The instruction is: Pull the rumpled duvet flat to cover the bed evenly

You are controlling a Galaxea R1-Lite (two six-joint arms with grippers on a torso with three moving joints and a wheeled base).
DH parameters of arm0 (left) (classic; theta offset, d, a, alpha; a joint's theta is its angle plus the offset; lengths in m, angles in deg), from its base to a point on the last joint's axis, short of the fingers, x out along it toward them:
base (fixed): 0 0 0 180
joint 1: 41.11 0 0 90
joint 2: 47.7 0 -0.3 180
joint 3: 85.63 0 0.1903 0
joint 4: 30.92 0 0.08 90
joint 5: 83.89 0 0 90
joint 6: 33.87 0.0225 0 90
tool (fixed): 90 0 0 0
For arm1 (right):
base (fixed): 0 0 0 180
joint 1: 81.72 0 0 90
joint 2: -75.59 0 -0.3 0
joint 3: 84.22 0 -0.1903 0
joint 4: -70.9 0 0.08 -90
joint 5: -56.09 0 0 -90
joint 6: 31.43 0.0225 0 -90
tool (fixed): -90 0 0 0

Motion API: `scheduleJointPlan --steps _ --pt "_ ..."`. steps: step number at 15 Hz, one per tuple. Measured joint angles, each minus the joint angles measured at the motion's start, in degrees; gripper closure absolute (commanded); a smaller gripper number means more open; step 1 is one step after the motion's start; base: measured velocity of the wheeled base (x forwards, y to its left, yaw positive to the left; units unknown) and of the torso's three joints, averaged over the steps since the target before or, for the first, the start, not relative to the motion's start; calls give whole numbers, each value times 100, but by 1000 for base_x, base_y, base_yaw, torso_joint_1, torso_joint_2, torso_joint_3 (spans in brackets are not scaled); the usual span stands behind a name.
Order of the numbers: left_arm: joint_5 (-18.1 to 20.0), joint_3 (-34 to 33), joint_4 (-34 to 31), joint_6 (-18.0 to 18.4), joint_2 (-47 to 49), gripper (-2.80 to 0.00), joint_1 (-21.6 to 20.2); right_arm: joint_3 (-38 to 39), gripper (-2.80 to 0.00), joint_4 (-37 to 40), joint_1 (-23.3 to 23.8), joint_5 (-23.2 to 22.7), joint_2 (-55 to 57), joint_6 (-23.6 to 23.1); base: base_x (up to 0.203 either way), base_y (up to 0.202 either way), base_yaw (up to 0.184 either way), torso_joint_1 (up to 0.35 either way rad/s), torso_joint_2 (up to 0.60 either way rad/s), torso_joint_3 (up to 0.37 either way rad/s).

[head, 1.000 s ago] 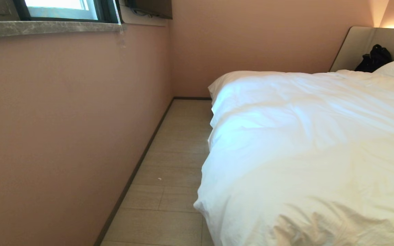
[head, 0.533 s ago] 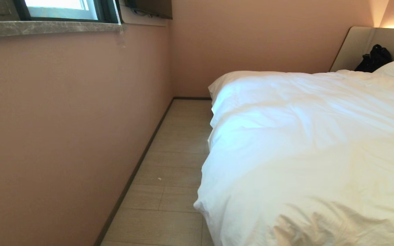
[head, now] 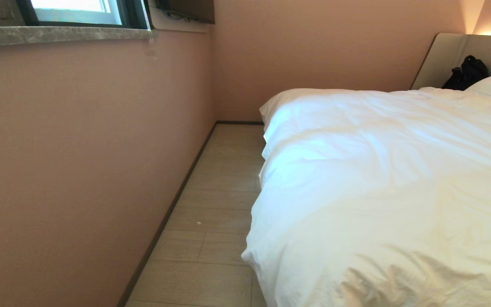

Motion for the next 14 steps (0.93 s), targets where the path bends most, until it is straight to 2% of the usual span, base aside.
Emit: scheduleJointPlan --steps 2,10,14 --pt "0 0 -2 0 0 0 0 0 0 1 -1 0 0 0 -105 0 0 12 5 -2" --pt "2 0 0 0 0 0 2 0 0 -2 -1 -2 0 0 -185 0 2 1 3 4" --pt "2 0 0 1 0 0 0 0 0 -2 -6 0 0 0 0 0 0 0 0 0"
